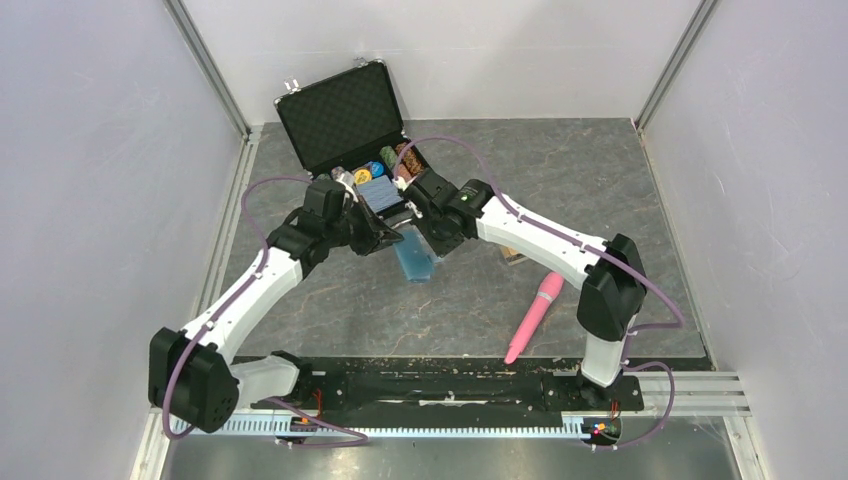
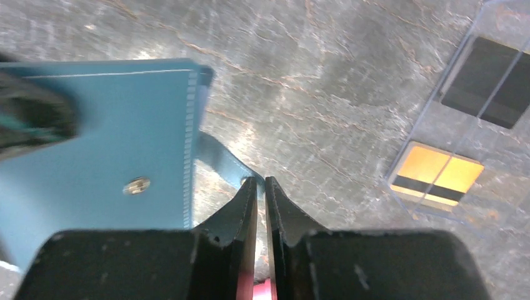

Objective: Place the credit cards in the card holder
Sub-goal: Open the card holder.

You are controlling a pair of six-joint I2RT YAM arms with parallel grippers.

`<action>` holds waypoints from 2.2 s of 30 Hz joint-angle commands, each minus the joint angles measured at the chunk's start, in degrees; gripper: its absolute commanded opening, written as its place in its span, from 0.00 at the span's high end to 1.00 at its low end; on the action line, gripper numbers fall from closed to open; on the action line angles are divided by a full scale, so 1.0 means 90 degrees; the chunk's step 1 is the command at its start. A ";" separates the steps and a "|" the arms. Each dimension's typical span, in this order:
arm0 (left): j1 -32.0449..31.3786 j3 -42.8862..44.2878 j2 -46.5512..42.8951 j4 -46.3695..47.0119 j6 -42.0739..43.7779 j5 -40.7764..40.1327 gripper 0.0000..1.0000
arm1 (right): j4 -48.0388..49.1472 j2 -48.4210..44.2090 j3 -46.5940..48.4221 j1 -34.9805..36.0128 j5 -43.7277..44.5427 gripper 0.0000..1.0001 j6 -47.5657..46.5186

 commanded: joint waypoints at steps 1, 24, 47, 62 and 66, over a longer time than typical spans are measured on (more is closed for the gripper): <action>0.0002 0.0033 -0.0348 -0.0022 -0.0125 -0.0070 0.98 | -0.0303 0.0014 -0.0037 -0.0093 0.0403 0.89 -0.0141; -0.0004 -0.0471 -0.0414 0.0699 -0.0302 0.0393 0.98 | 0.1171 -0.1644 -0.1169 -0.1166 -0.1796 0.22 -0.0178; -0.0035 -0.0595 -0.0567 0.0740 -0.0281 0.0418 0.98 | 0.2474 -0.1150 -0.2455 -0.1260 -0.3840 0.62 0.0722; -0.0036 -0.0291 -0.0857 0.0523 0.0324 0.0254 0.64 | 0.2664 -0.1226 -0.2088 -0.1426 -0.4544 1.00 0.0459; -0.0036 0.0300 -0.1323 -0.0363 0.1717 -0.0563 0.06 | 0.2446 -0.1529 -0.1546 -0.1446 -0.4814 1.00 -0.0411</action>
